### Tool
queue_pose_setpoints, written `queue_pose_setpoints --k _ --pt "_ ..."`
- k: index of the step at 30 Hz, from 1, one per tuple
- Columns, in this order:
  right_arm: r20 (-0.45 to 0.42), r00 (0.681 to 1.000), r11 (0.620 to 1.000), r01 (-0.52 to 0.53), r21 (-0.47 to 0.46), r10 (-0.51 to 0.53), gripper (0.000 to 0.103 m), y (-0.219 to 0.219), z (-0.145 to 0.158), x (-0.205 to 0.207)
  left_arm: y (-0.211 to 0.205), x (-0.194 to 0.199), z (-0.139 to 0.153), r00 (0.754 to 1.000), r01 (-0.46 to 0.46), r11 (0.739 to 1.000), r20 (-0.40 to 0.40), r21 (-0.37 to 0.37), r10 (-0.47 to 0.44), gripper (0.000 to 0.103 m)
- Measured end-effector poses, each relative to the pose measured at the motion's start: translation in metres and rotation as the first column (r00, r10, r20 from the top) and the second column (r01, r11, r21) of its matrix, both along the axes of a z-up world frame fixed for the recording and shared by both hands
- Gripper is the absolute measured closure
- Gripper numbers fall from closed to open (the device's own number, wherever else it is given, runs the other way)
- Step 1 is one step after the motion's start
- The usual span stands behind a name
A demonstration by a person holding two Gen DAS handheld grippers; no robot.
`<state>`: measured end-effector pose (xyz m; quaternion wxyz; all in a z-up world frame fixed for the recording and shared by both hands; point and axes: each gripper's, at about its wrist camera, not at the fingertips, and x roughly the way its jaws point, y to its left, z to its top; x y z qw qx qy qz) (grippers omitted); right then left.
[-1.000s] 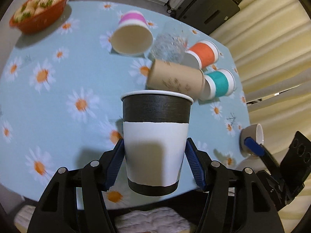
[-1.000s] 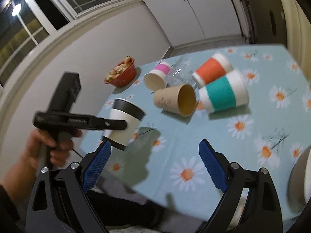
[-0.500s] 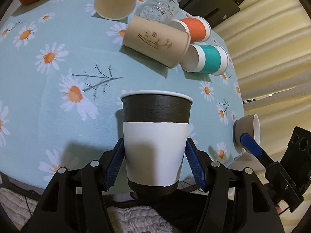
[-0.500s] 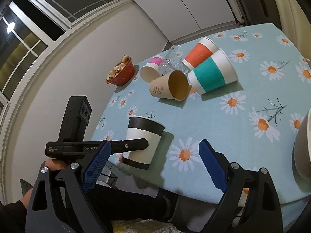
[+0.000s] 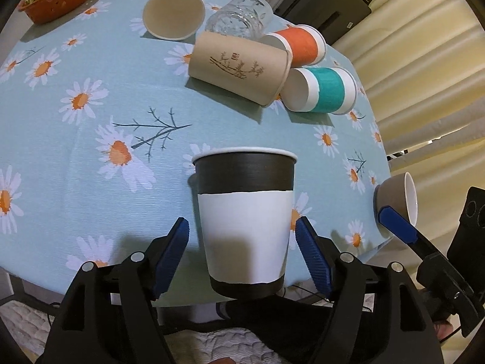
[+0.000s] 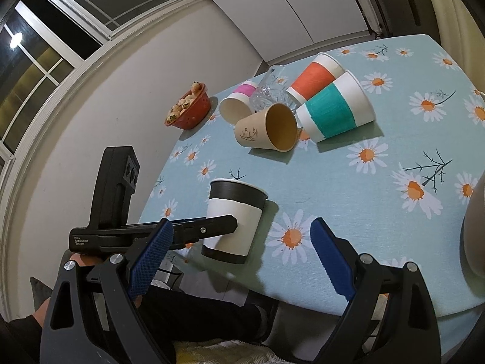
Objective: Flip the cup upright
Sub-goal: 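Lift the black-and-white cup with the left gripper and rotate it rim-up, then close the right gripper on the cup while the left gripper opens and releases it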
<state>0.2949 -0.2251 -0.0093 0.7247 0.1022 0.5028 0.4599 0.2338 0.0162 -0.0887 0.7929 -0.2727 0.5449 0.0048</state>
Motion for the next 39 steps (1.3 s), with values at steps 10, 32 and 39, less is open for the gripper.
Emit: queue_pose_setpoints --k 10,32,39 --pt "0.003 1.000 1.000 -0.002 -0.015 0.002 0.012 0.003 -0.001 0.000 0.013 -0.011 0.007 0.999 -0.006 0.999 0.033 -0.050 0.008 0.032" --pt "-0.271 0.956 0.964 -0.172 -0.202 0.114 0.012 0.099 -0.044 0.028 0.061 -0.107 0.033 0.974 -0.041 0.990 0.217 -0.135 0.070 0.032" --pt "-0.273 0.955 0.929 -0.204 -0.308 0.119 0.013 0.119 -0.065 0.029 0.066 -0.123 0.014 0.973 -0.037 0.981 0.215 -0.189 0.078 0.032"
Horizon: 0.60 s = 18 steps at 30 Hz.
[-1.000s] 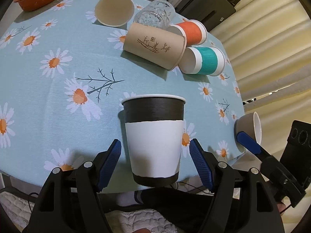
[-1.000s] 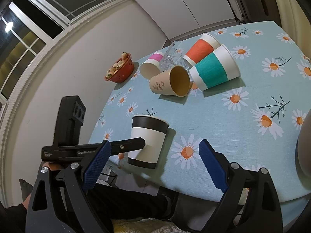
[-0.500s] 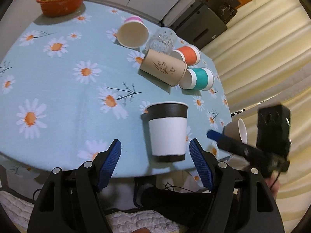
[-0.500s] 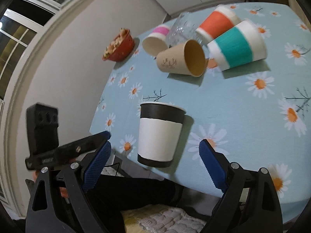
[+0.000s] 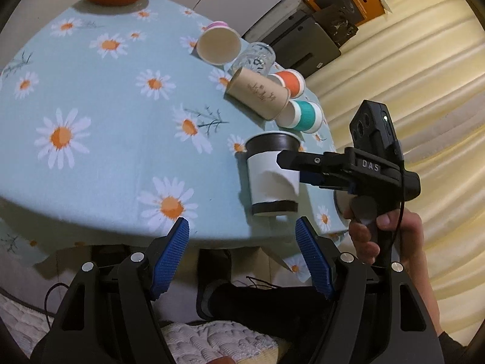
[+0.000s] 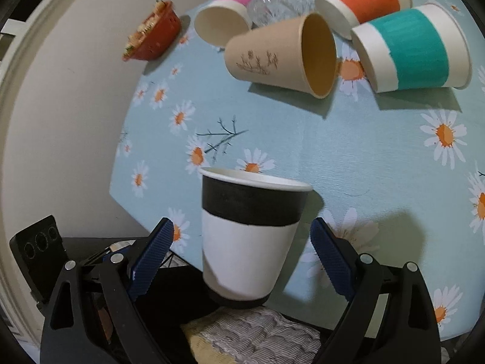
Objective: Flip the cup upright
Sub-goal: 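Close the right gripper on the cup while the left gripper opens and releases it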
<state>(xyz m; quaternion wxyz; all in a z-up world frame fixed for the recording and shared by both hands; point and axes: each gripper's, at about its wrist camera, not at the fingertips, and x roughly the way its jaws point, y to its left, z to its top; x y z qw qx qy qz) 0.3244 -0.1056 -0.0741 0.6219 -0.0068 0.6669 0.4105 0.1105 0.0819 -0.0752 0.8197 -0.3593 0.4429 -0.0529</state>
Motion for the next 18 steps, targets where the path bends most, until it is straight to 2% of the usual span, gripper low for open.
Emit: queue_pose_setpoints --k 3,5,7,14,18 --pt "-0.008 1.000 1.000 0.001 -0.016 -0.001 0.023 0.000 -0.005 0.000 0.004 -0.003 -0.008 1.000 -0.003 1.000 -0.007 -0.020 0.003 0.032" --pt "-0.014 1.000 0.999 0.011 -0.031 -0.012 0.033 -0.003 -0.009 0.001 0.005 -0.003 -0.010 1.000 -0.004 0.999 -0.007 -0.032 0.004 0.032" --pt "-0.023 1.000 0.999 0.019 -0.031 -0.020 0.036 -0.005 -0.011 0.003 0.006 -0.003 -0.009 1.000 0.000 0.999 -0.002 -0.038 0.000 0.032" --pt "-0.025 0.999 0.999 0.032 -0.028 -0.033 0.037 -0.005 -0.004 0.004 0.004 -0.002 -0.011 1.000 0.013 0.999 0.007 -0.047 -0.012 0.032" --pt "0.002 0.999 0.999 0.039 -0.009 -0.039 0.037 -0.010 0.007 0.000 0.006 -0.006 -0.011 0.999 0.016 0.998 0.028 -0.053 -0.014 0.032"
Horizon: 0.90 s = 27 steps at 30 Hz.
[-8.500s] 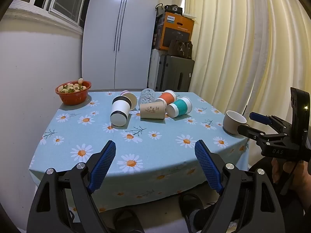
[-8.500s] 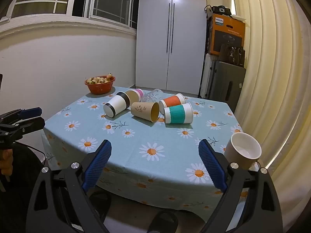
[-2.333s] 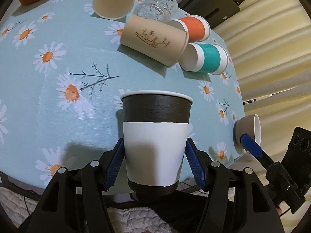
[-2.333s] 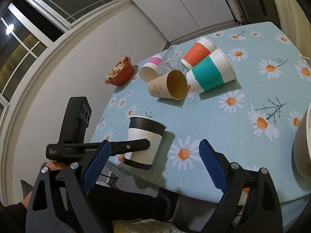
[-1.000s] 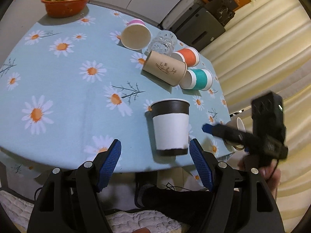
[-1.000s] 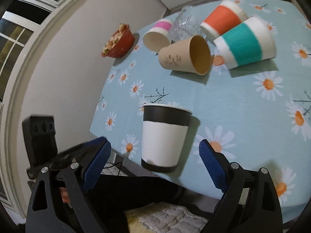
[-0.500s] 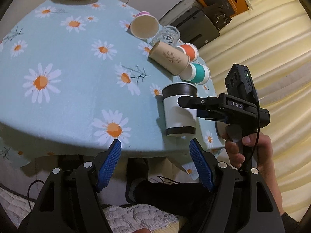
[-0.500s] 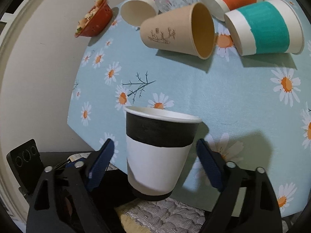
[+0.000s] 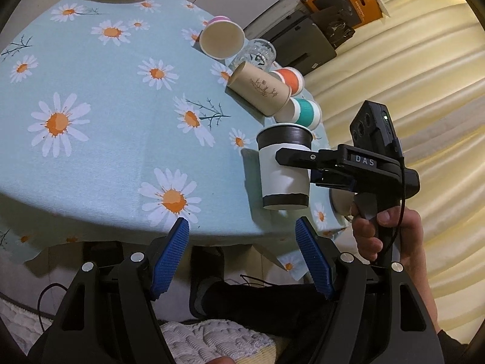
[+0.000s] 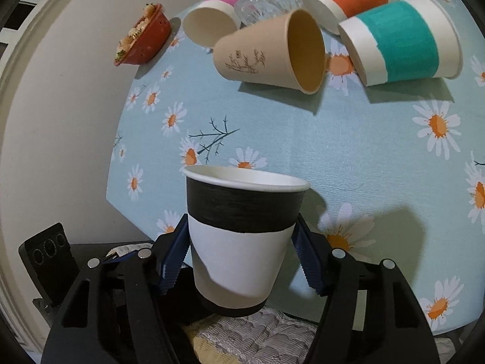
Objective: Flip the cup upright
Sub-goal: 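Close the right gripper on the cup while the left gripper opens and releases it, then lower the upright cup onto the tablecloth with the right gripper and open it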
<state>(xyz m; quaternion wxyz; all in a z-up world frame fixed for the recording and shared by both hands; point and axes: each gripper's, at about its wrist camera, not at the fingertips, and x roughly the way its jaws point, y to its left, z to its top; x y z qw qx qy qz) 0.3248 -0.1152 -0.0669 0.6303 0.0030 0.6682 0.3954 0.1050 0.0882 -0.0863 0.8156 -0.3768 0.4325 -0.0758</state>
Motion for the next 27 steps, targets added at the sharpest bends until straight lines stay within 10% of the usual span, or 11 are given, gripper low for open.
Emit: queue_pose_setpoints --k 13,27 --pt "0.411 0.908 0.981 0.005 0.192 -0.085 0.037 -0.020 0.051 -0.058 0.003 -0.008 0.013 0.994 -0.031 0.999 0.102 0.008 0.030 0.032" --pt "0.741 0.604 0.949 0.086 0.305 -0.293 0.037 -0.032 0.043 -0.120 0.018 -0.012 0.015 0.984 -0.102 0.994 0.145 -0.023 0.105 0.032"
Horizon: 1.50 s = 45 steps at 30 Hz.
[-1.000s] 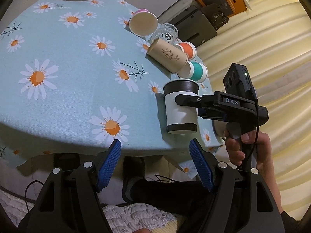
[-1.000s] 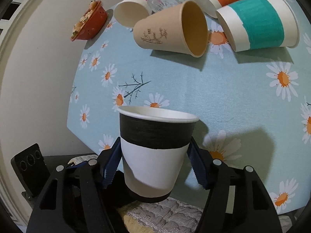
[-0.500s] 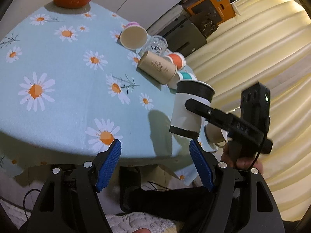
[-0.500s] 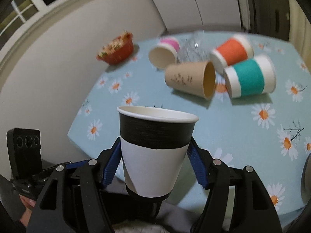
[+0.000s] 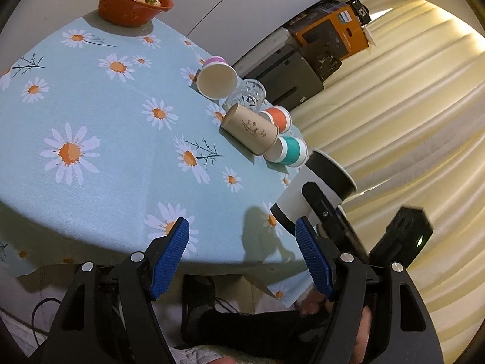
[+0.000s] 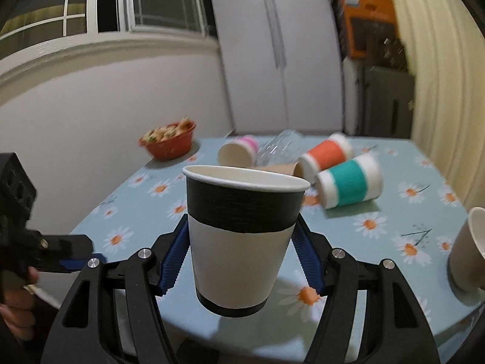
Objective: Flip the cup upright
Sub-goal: 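Lower the upright cup onto the tablecloth with the right gripper and open it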
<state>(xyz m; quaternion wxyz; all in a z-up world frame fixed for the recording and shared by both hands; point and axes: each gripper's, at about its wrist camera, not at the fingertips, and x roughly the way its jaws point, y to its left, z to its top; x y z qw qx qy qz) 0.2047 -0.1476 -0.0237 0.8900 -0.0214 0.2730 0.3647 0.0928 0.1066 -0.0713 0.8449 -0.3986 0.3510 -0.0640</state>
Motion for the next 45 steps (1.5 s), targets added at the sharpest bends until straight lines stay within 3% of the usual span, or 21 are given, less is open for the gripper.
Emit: queue_pose_setpoints --k 4,9,26,37,39,41,45 --pt "0.091 0.994 0.998 0.055 -0.006 -0.054 0.037 0.005 -0.010 -0.008 0.003 -0.001 -0.001 1.000 -0.005 1.000 0.002 -0.011 0.005 0.032" --pt "0.140 0.985 0.995 0.099 -0.007 -0.097 0.037 0.014 -0.025 -0.011 0.006 -0.002 -0.002 1.000 -0.007 0.999 0.008 -0.032 0.007 0.032" --pt "0.244 0.962 0.985 0.146 -0.092 -0.120 0.037 0.028 -0.064 -0.014 0.006 -0.006 0.000 1.000 -0.007 0.999 0.028 -0.046 0.008 0.032" --pt "0.228 0.968 0.985 0.133 -0.111 -0.105 0.037 0.029 -0.074 -0.016 0.004 -0.008 0.002 0.999 -0.009 1.000 0.036 -0.030 0.010 0.032" --pt "0.213 0.972 0.986 0.127 -0.109 -0.101 0.031 0.029 -0.072 -0.016 0.003 -0.008 0.003 0.999 -0.008 1.000 0.035 -0.022 0.009 0.032" --pt "0.217 0.971 0.987 0.127 -0.102 -0.103 0.018 0.028 -0.070 -0.019 0.001 -0.006 0.004 0.999 -0.009 1.000 0.033 -0.008 0.009 0.032" --pt "0.211 0.972 0.989 0.121 -0.079 -0.102 0.014 0.024 -0.062 -0.024 -0.001 -0.005 0.005 1.000 -0.007 1.000 0.028 0.025 0.007 0.032"
